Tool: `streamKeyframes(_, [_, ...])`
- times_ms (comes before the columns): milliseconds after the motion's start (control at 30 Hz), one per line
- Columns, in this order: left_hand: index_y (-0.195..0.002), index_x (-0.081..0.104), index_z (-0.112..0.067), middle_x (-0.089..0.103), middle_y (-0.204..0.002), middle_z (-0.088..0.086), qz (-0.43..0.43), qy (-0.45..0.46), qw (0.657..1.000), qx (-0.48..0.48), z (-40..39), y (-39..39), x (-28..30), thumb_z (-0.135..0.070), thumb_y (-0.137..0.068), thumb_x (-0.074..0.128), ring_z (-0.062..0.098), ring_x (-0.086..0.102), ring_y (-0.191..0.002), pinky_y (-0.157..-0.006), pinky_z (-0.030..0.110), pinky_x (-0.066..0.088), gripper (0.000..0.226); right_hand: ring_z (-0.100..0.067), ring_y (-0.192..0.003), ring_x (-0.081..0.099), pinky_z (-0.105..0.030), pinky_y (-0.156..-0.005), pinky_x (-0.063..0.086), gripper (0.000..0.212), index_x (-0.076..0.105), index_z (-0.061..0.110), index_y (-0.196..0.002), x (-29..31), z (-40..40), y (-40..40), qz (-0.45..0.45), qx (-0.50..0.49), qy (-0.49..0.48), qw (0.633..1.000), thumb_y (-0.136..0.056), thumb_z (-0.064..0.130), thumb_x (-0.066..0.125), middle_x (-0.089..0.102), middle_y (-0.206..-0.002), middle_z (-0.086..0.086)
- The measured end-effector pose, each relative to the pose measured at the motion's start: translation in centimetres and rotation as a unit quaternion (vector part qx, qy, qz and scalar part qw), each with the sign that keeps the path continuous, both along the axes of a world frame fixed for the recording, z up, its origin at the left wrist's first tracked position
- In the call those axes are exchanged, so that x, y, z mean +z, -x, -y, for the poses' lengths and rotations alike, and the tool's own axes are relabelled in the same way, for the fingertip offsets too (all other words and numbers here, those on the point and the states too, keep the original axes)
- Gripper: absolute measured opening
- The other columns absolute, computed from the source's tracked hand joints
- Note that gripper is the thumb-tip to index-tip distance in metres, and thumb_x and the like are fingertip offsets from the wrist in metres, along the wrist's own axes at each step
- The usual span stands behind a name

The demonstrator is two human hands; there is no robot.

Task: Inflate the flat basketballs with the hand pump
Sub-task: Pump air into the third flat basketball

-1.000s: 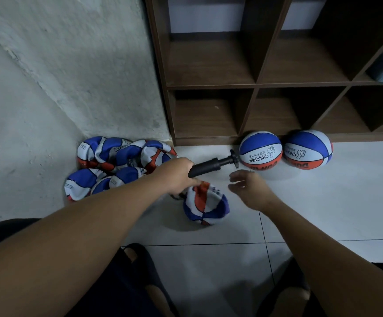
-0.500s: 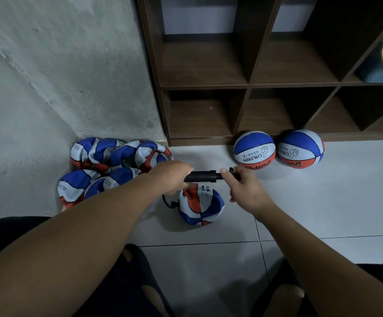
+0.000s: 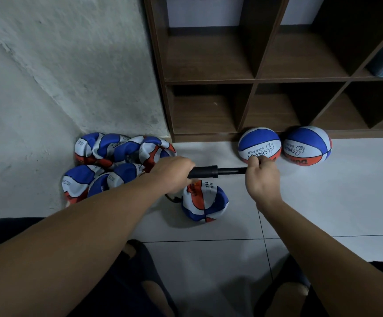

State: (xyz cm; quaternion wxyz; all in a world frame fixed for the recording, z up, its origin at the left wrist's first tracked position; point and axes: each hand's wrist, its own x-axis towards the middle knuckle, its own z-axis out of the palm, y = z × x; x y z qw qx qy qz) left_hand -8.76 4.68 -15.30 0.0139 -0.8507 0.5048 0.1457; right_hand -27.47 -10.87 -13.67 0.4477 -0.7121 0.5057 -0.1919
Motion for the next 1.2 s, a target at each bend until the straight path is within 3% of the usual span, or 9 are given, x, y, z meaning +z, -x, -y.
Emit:
streamKeyframes(233, [-0.088, 0.059, -0.031, 0.060, -0.078, -0.006, 0.020, 0.010, 1.000, -0.001, 0.0, -0.2, 0.8, -0.033, -0.101, 0.065, 0.012, 0.058, -0.067, -0.055, 0.032, 0.039, 0.015, -0.024, -0.074, 0.053, -0.046, -0.071, 0.050, 0.027, 0.056, 0.006, -0.089, -0.3, -1.0, -1.0, -0.004, 0.033, 0.000, 0.999, -0.107, 0.021, 0.043, 0.060, -0.082, -0.012])
streamKeyframes(367, [-0.082, 0.058, -0.032, 0.061, -0.075, -0.007, 0.002, 0.014, 1.000, 0.006, -0.2, -0.7, 0.4, -0.037, -0.100, 0.064, 0.011, 0.059, -0.065, -0.056, 0.033, 0.048, 0.019, -0.023, -0.076, 0.054, -0.042, -0.072, 0.049, 0.023, 0.059, 0.010, -0.092, 0.1, -0.6, -0.7, -0.016, 0.045, -0.034, 0.998, -0.105, 0.021, 0.045, 0.062, -0.085, -0.009])
streamKeyframes(467, [-0.079, 0.057, -0.033, 0.062, -0.073, -0.007, -0.012, 0.019, 1.000, 0.021, -1.0, -1.8, 0.0, -0.046, -0.097, 0.064, 0.013, 0.062, -0.065, -0.062, 0.038, 0.058, 0.024, -0.027, -0.071, 0.051, -0.043, -0.064, 0.047, 0.024, 0.063, 0.008, -0.086, 0.4, 1.6, -0.1, -0.019, 0.012, -0.072, 0.997, -0.095, 0.027, 0.051, 0.061, -0.076, -0.007])
streamKeyframes(600, [-0.078, 0.060, -0.031, 0.063, -0.072, -0.006, -0.045, -0.003, 0.999, 0.021, -1.5, -1.8, -0.4, -0.052, -0.098, 0.064, 0.016, 0.064, -0.065, -0.057, 0.034, 0.051, 0.029, -0.026, -0.068, 0.045, -0.038, -0.061, 0.040, 0.032, 0.065, 0.002, -0.087, 0.2, 3.8, 1.2, -0.017, -0.027, -0.098, 0.995, -0.083, 0.031, 0.053, 0.054, -0.068, -0.003])
streamKeyframes(700, [-0.073, 0.055, -0.028, 0.062, -0.069, -0.004, -0.038, -0.007, 0.999, 0.021, -0.7, -0.8, -0.3, -0.052, -0.101, 0.061, 0.016, 0.062, -0.061, -0.053, 0.031, 0.041, 0.037, -0.026, -0.069, 0.044, -0.038, -0.062, 0.040, 0.026, 0.065, 0.006, -0.089, 0.2, 2.5, 0.9, -0.001, -0.030, -0.104, 0.994, -0.087, 0.027, 0.049, 0.053, -0.070, -0.001])
streamKeyframes(800, [-0.074, 0.053, -0.028, 0.061, -0.072, -0.004, -0.027, -0.001, 0.999, 0.018, 0.1, 0.6, 0.4, -0.039, -0.101, 0.063, 0.017, 0.061, -0.062, -0.053, 0.032, 0.041, 0.030, -0.026, -0.072, 0.050, -0.038, -0.065, 0.043, 0.022, 0.061, 0.012, -0.086, 0.0, 1.1, -0.2, -0.001, -0.008, -0.088, 0.996, -0.099, 0.024, 0.048, 0.060, -0.082, -0.007])
streamKeyframes(933, [-0.084, 0.057, -0.026, 0.058, -0.074, -0.004, 0.002, 0.022, 0.999, 0.026, 0.9, 2.1, 1.5, -0.031, -0.097, 0.067, 0.019, 0.060, -0.065, -0.055, 0.033, 0.042, 0.017, -0.024, -0.081, 0.057, -0.039, -0.074, 0.051, 0.022, 0.063, 0.010, -0.098, 0.4, 0.8, -1.7, 0.016, 0.018, -0.054, 0.998, -0.107, 0.021, 0.047, 0.063, -0.093, -0.008])
streamKeyframes(1067, [-0.088, 0.055, -0.025, 0.054, -0.072, -0.005, 0.036, 0.025, 0.999, 0.025, 1.0, 2.1, 1.8, -0.026, -0.096, 0.067, 0.022, 0.062, -0.068, -0.056, 0.032, 0.041, 0.015, -0.021, -0.075, 0.053, -0.039, -0.069, 0.047, 0.024, 0.061, 0.006, -0.098, 0.0, -0.2, -2.5, 0.009, 0.031, -0.059, 0.998, -0.108, 0.021, 0.045, 0.060, -0.086, -0.009])
streamKeyframes(1200, [-0.089, 0.060, -0.026, 0.058, -0.075, -0.005, 0.026, 0.023, 0.999, 0.017, 0.6, 1.0, 1.2, -0.027, -0.096, 0.068, 0.021, 0.064, -0.069, -0.053, 0.031, 0.042, 0.011, -0.019, -0.076, 0.056, -0.046, -0.076, 0.053, 0.020, 0.060, 0.010, -0.104, -0.3, -1.3, -3.0, 0.016, 0.053, -0.078, 0.995, -0.110, 0.024, 0.046, 0.061, -0.088, -0.008])
